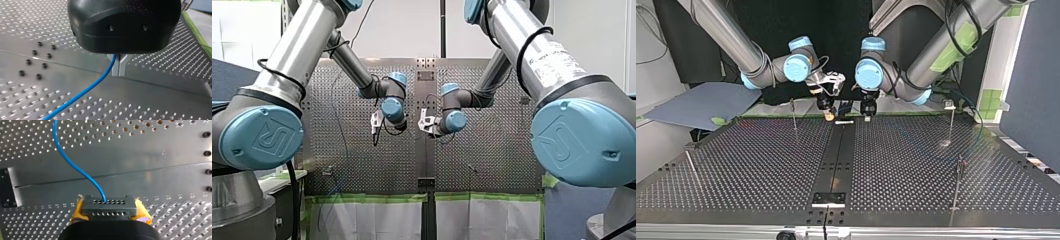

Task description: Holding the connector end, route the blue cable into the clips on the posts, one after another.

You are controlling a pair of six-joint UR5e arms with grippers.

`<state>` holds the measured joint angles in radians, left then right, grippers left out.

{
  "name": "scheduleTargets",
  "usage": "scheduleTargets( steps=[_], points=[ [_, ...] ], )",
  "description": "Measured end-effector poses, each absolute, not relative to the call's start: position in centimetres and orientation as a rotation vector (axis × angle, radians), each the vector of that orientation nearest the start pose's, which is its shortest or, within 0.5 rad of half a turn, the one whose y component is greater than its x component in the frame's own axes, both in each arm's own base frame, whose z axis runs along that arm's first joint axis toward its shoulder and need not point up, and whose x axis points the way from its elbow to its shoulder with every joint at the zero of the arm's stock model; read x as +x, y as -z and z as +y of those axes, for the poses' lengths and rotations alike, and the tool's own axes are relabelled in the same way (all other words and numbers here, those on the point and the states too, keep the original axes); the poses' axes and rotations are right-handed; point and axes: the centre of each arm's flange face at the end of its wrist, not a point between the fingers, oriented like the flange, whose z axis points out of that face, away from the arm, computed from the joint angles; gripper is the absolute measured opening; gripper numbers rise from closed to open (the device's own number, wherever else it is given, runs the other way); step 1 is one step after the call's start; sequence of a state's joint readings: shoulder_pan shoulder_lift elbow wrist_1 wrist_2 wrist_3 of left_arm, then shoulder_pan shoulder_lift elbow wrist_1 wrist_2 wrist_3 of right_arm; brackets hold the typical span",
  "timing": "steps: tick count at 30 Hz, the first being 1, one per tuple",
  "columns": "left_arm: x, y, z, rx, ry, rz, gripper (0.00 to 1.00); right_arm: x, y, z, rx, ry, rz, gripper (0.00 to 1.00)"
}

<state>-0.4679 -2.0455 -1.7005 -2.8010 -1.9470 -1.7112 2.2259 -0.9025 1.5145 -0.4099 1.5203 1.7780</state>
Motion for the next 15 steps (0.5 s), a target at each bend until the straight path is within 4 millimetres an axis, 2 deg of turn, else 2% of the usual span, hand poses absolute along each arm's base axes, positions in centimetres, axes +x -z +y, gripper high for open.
scheduleTargets(
  steps=[6, 15],
  points=[
    [47.0, -17.7, -35.8, 0.052, 0.089, 1.834, 0.0, 50.1, -13.5, -43.6, -2.377, 2.163, 1.476, 0.0],
    [46.1, -13.4, -37.9, 0.078, 0.107, 1.856, 0.0, 49.4, -9.1, -43.4, -2.4, 2.129, 1.499, 0.0]
  ],
)
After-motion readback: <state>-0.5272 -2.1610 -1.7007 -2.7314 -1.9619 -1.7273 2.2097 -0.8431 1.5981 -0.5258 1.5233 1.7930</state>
